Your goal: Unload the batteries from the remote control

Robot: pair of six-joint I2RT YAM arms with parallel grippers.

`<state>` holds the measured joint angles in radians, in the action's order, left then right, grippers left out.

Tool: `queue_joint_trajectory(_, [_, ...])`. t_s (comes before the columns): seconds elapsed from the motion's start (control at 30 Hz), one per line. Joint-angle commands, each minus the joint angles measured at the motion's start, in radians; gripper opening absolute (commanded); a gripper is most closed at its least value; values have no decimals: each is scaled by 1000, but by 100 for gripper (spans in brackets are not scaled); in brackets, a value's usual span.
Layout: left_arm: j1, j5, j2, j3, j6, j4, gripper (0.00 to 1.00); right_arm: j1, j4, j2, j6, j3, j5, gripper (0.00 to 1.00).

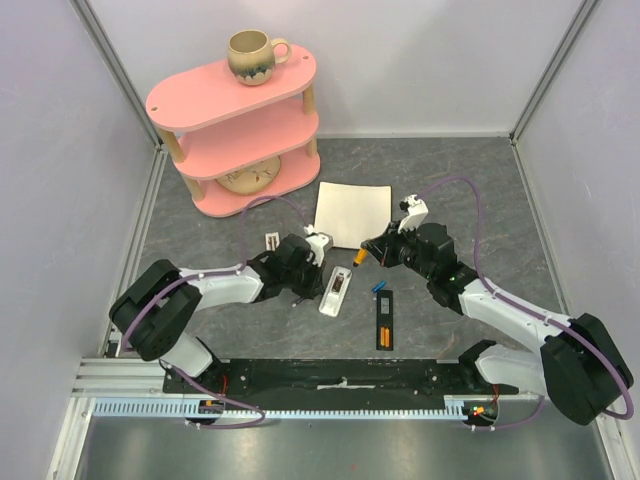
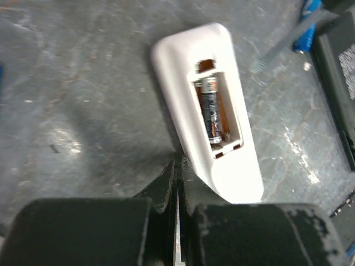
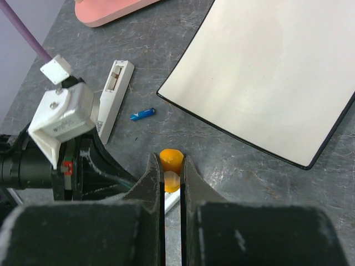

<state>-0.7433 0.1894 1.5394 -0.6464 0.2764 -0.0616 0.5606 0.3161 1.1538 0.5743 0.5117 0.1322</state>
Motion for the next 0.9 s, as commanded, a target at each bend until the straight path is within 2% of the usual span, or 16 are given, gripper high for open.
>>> queue_joint_trajectory(0.0, [-68, 56, -7, 7, 46, 13, 2, 4, 8, -13, -16, 44, -2, 0])
queue_joint_trajectory(0.2, [-110, 47, 82, -41, 58, -23, 2, 4, 26, -3, -5, 39, 17, 0])
queue_joint_trajectory(0.43, [-110, 42, 93, -61, 47, -17, 2, 30, 15, 15, -11, 51, 4, 0])
queue_joint_trajectory(0.87, [-108, 15, 105, -68, 43, -3, 2, 168, -130, 24, -119, 116, -226, 0])
